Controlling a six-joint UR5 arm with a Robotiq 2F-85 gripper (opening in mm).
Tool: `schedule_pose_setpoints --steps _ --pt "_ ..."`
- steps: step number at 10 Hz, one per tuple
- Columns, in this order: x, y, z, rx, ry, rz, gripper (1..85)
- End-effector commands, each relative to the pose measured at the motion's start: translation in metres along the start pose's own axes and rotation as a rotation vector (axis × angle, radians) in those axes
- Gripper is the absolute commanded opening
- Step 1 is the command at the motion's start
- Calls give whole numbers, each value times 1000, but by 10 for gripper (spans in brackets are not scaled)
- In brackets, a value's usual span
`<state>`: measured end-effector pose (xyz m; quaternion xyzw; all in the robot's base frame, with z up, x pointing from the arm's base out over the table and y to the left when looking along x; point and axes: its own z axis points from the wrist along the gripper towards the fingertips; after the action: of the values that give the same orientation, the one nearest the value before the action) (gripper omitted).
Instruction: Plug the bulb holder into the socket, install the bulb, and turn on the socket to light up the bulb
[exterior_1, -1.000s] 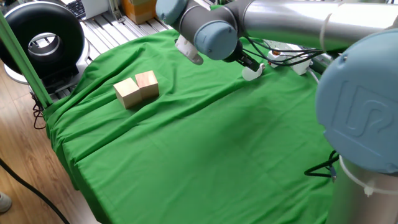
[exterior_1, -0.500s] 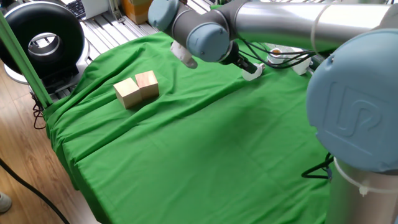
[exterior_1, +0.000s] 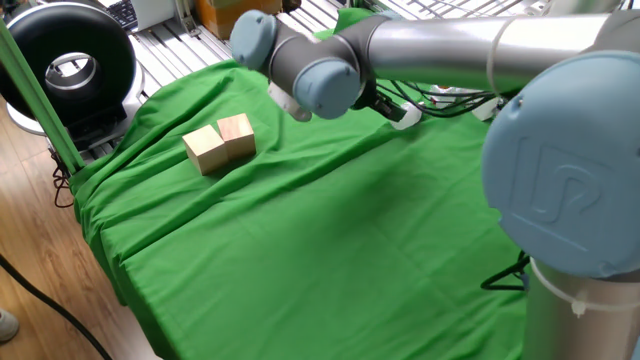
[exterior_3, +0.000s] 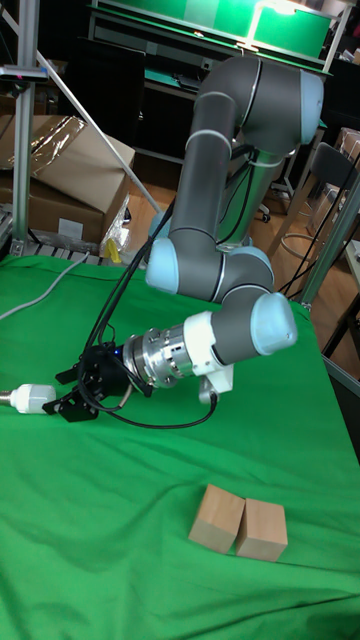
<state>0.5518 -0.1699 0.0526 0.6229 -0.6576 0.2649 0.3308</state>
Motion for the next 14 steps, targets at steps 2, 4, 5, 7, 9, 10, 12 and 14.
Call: schedule_pose_setpoints --steps 2,4,5,7,9,10,12,14 --pt "2 0 7 5 66 24 587" --pt "4 3 5 9 100 33 587" --pt "3 3 6 8 109 39 587" --pt "-1 6 3 2 104 46 587" --pt "14 2 -3 15 126 28 587" --pt "30 6 -10 5 135 6 587" --pt "39 6 -10 1 120 -23 593" --pt "56 -17 -14 89 189 -39 597"
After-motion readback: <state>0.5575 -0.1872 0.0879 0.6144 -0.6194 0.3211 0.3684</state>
